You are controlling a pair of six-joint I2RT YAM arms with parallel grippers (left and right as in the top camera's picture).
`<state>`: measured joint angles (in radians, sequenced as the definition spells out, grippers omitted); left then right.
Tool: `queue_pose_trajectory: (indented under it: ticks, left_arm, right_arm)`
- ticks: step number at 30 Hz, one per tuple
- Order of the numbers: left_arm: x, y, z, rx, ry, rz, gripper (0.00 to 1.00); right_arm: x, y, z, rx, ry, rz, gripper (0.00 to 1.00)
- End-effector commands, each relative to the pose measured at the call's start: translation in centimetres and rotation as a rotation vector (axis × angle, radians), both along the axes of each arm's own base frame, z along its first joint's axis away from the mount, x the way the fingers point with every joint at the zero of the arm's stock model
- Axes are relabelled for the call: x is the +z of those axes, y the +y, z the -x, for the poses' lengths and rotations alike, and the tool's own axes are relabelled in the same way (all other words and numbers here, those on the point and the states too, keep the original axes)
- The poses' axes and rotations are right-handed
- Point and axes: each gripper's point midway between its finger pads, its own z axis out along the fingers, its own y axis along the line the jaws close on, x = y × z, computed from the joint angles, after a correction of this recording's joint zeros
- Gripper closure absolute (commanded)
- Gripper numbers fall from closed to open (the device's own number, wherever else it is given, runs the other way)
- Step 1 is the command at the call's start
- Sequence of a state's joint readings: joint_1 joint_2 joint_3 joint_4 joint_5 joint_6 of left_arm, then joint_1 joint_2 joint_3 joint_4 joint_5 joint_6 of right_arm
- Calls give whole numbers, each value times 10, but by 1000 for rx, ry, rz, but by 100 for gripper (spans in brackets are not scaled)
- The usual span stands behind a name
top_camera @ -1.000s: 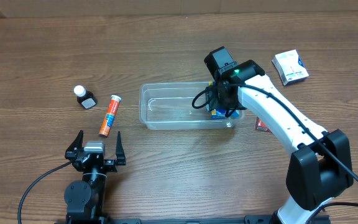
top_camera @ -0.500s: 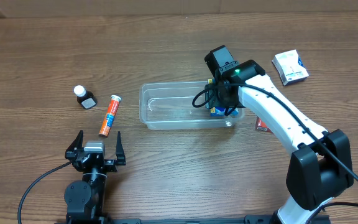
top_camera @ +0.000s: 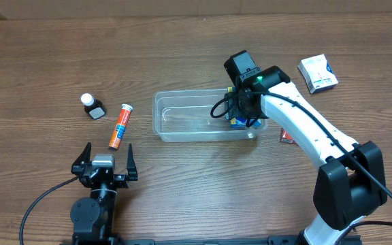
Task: Pack container
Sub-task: 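Lower the VapoDrops box upright into the container's right end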
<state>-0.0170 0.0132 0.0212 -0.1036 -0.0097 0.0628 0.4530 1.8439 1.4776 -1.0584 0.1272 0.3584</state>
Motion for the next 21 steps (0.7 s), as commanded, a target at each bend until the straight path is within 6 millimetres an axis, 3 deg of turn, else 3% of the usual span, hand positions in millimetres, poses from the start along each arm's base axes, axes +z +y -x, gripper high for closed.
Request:
queue_pose_trajectory:
  ticks: [1, 16, 21]
  left_arm:
    - [1, 0, 0, -6, -8, -15, 0]
    - [1, 0, 0, -6, -8, -15, 0]
    - [0, 0, 0, -6, -7, -15, 0]
  right_arm:
    - [-2, -1, 0, 4, 3, 2, 25]
    - [-2, 1, 0, 7, 7, -13, 17]
    - [6, 4, -6, 12, -17, -22, 17]
